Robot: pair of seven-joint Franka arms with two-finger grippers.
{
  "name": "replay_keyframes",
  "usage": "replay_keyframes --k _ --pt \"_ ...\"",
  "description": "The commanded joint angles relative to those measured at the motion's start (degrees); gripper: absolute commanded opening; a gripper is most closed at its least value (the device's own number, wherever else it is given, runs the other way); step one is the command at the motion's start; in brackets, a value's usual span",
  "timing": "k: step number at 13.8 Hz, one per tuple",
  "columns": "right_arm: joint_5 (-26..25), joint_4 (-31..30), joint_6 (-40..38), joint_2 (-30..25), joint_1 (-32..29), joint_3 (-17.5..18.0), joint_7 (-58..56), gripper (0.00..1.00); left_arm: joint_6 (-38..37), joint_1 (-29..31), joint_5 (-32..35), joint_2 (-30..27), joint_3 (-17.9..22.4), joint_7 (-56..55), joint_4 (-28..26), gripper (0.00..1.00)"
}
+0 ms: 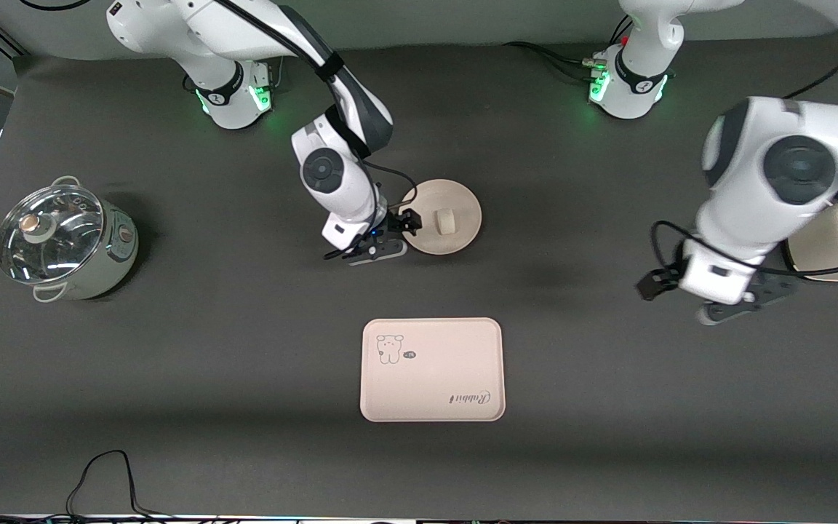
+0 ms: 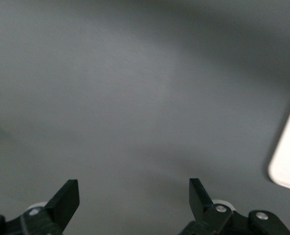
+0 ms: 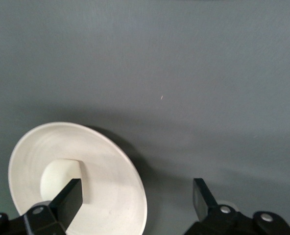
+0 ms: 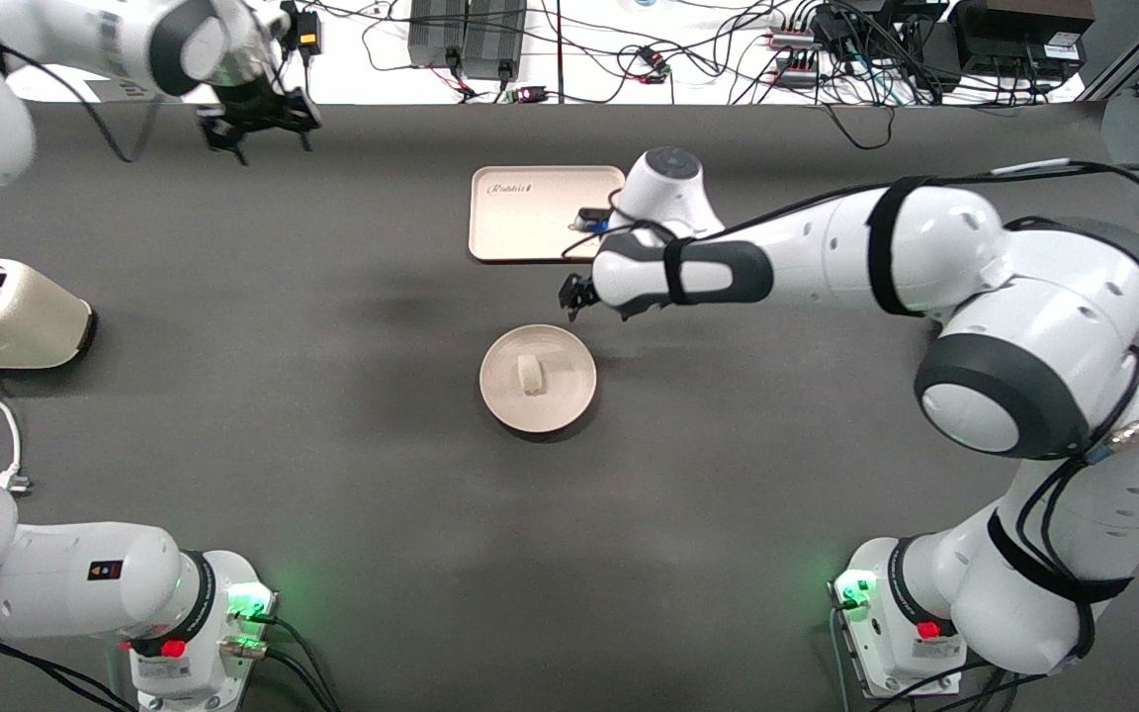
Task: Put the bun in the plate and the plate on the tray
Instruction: 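Grasp the plate rim with the right gripper while the left gripper withdraws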
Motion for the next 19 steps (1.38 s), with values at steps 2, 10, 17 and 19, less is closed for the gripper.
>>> replay_keyframes --k 2,10,17,19 --pt "0.3 1.39 0.99 4.2 2.9 -0.98 1.8 1.0 -3.78 2.29 -0.59 -5.09 1.33 7.38 -1.35 1.0" --pt "0.39 1.22 0.46 5.79 3.87 -0.98 3.38 0.04 -13.82 -9.33 -7.88 -7.91 19.72 23.99 6.12 1.0" --pt "0.39 1.57 -1.21 5.09 3.7 -0.98 6.01 0.0 -19.53 -7.74 -8.59 -6.86 19.72 26.04 11.22 1.0" --pt "0.39 1.57 -1.21 4.73 3.52 -1.07 6.01 0.0 -18.92 -7.82 -8.5 -7.21 19.63 25.68 11.48 1.0"
